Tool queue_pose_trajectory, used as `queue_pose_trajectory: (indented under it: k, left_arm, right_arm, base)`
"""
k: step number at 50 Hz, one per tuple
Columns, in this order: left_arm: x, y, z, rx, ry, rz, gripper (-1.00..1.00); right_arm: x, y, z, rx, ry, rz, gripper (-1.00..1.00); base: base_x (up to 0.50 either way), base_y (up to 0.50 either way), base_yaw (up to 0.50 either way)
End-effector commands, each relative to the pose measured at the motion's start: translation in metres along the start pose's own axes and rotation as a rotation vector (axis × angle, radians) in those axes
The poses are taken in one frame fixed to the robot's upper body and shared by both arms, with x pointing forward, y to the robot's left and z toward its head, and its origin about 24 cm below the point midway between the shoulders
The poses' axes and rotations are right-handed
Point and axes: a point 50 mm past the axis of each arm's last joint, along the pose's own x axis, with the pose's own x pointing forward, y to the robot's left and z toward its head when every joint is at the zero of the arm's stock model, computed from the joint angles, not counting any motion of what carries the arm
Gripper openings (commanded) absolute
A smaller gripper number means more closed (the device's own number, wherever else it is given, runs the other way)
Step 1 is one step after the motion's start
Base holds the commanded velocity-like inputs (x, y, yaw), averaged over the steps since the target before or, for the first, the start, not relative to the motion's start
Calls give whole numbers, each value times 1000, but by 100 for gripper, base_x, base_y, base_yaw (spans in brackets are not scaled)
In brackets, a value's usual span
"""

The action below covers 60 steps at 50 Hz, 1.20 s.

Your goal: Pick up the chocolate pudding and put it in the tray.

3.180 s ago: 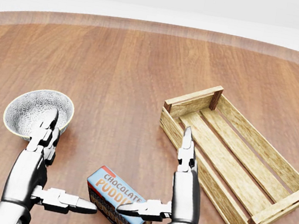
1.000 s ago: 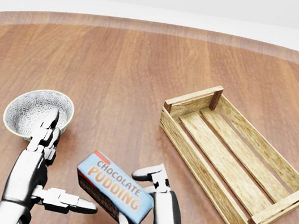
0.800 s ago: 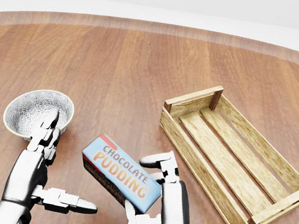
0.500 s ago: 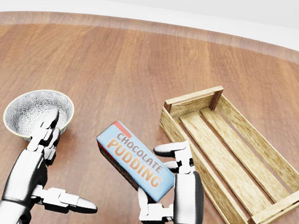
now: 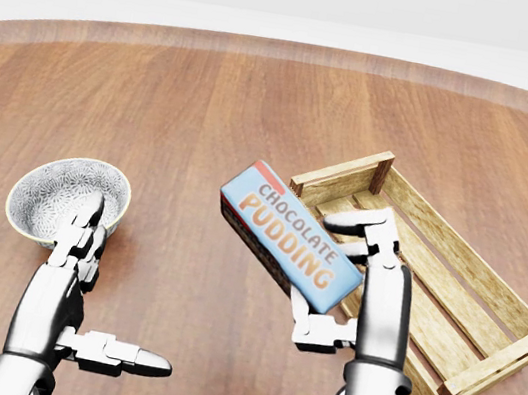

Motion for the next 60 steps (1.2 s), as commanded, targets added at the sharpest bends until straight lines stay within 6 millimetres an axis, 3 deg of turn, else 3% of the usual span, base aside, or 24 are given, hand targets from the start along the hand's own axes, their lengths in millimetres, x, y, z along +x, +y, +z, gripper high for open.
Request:
queue_pose_trajectory:
  k: [1, 12, 23, 26, 39, 60]
  left_arm:
    - [0, 0, 0, -19, 7, -5, 100]
    - [1, 0, -3, -19, 9, -6, 100]
    - [1, 0, -2, -20, 11, -6, 100]
    - [1, -1, -2, -19, 10, -7, 100]
    - [1, -1, -2, -20, 11, -7, 100]
    - [1, 0, -1, -22, 13, -5, 100]
  right_arm:
    - [19, -21, 9, 11, -45, -79, -100]
    - [62, -36, -13, -47, 67, -123, -100]
    - [94, -43, -4, -84, 75, -142, -100]
    - [103, -39, -12, -80, 148, -129, -100]
    - [124, -35, -15, -76, 279, -111, -100]
    - [145, -31, 14, -102, 243, -111, -100]
  base:
    - [0, 0, 0]
    - [0, 0, 0]
    - [0, 0, 0]
    - [0, 0, 0]
    - [0, 0, 0]
    - [0, 0, 0]
